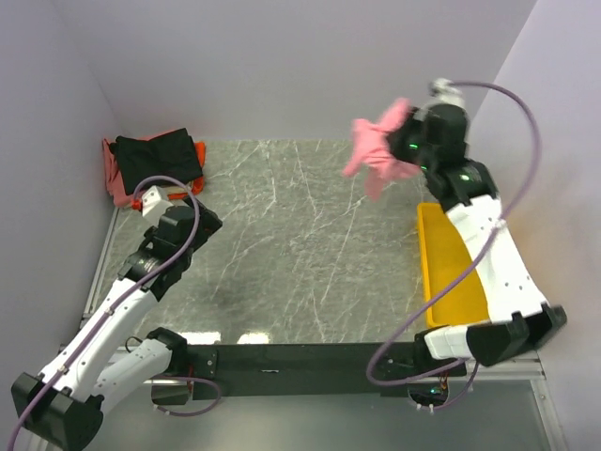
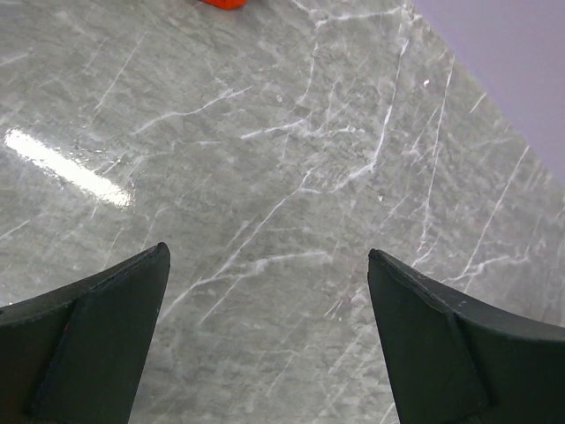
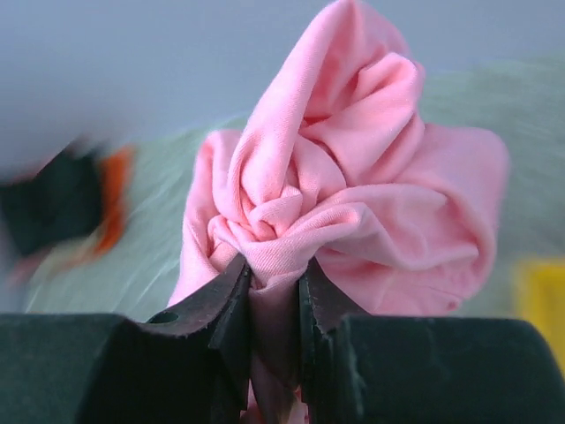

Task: Fold and stack the t-shirts
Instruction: Move the tshirt to the center of the board, then flatten the tshirt out

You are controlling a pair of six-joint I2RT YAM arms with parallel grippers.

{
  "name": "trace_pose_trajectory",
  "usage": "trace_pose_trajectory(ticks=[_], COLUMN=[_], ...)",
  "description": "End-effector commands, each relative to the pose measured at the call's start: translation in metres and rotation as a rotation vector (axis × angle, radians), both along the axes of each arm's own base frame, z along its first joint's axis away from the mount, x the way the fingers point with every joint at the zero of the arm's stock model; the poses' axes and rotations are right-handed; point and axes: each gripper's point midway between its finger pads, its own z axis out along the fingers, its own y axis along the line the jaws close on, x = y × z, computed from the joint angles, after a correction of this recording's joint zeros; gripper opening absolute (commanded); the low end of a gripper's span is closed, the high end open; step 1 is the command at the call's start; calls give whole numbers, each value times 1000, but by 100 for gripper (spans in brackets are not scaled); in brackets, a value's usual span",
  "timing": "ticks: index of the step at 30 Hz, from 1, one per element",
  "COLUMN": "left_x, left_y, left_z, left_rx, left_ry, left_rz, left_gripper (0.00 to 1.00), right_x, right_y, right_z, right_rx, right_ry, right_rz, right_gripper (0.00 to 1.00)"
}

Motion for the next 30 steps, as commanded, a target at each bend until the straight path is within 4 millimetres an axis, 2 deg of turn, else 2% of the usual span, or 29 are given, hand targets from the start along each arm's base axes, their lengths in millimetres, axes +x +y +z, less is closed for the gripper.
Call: trace_pose_trajectory(ticks=[1, 2, 4, 5, 6, 7, 8, 9, 12, 14, 15, 17, 18, 19, 21, 22, 23, 24, 25, 26, 27, 28, 29, 30], left_x=[-8, -13, -16, -19, -20, -22, -23, -24, -24, -22, -21, -10, -5, 6, 19, 33, 38, 43, 53, 63, 65, 74, 80, 82], left_y=[11, 15, 17, 19, 20, 20, 21, 22, 23, 20, 18, 4, -1, -11, -35, -50, -72, -82, -94, -107, -124, -135, -150, -161], left_z=[2, 0, 0, -2, -3, -5, -7, -10, -18, -27, -31, -38, -38, -32, -39, -27, -37, -38, -31, -43, -46, -41, -60, -65], left_rx=[-18, -14, -18, -18, -21, -20, -18, -17, -8, 3, 7, -9, -2, -21, -32, -67, -96, -90, -111, -124, -151, -168, -176, -185], left_ry=[1, 19, 24, 28, 32, 38, 44, 54, 79, 108, 119, 129, 126, 91, 105, 51, 88, 88, 71, 94, 103, 93, 134, 151], left_rz=[71, 85, 99, 102, 107, 109, 112, 118, 130, 119, 109, 59, 23, -12, -130, -183, -279, -340, -377, -415, -496, -527, -570, -615], left_gripper=[99, 99, 99, 99, 99, 99, 99, 99, 99, 99, 99, 99, 99, 99, 99, 99, 99, 99, 99, 99, 99, 99, 99, 95], right_x=[-14, -23, -21, -7, -1, 5, 17, 12, 2, -7, -13, -22, -28, -33, -43, -47, -50, -54, -56, -58, -62, -62, -62, -62], right_y=[113, 146, 156, 145, 130, 114, 83, 63, 25, 22, 22, 20, 20, 21, 24, 27, 28, 27, 24, 21, 17, 13, 7, 2], right_z=[25, 15, -6, -25, -57, -77, -100, -131, -182, -190, -202, -203, -212, -210, -224, -224, -229, -238, -238, -241, -247, -246, -251, -252], right_rx=[-91, -85, -67, -91, -122, -148, -192, -229, -269, -272, -269, -265, -260, -242, -219, -194, -174, -163, -151, -138, -132, -114, -67, -35], right_ry=[-81, -66, -19, 30, 112, 166, 227, 322, 453, 459, 481, 475, 488, 478, 500, 496, 503, 515, 507, 512, 526, 519, 528, 527], right_rz=[489, 645, 679, 592, 499, 410, 242, 165, 23, 27, 41, 49, 55, 64, 84, 91, 94, 83, 66, 45, 27, 8, 0, -4], right_gripper=[2, 2, 8, 11, 18, 25, 37, 56, 62, 64, 71, 73, 73, 73, 73, 73, 73, 73, 73, 73, 73, 73, 72, 72])
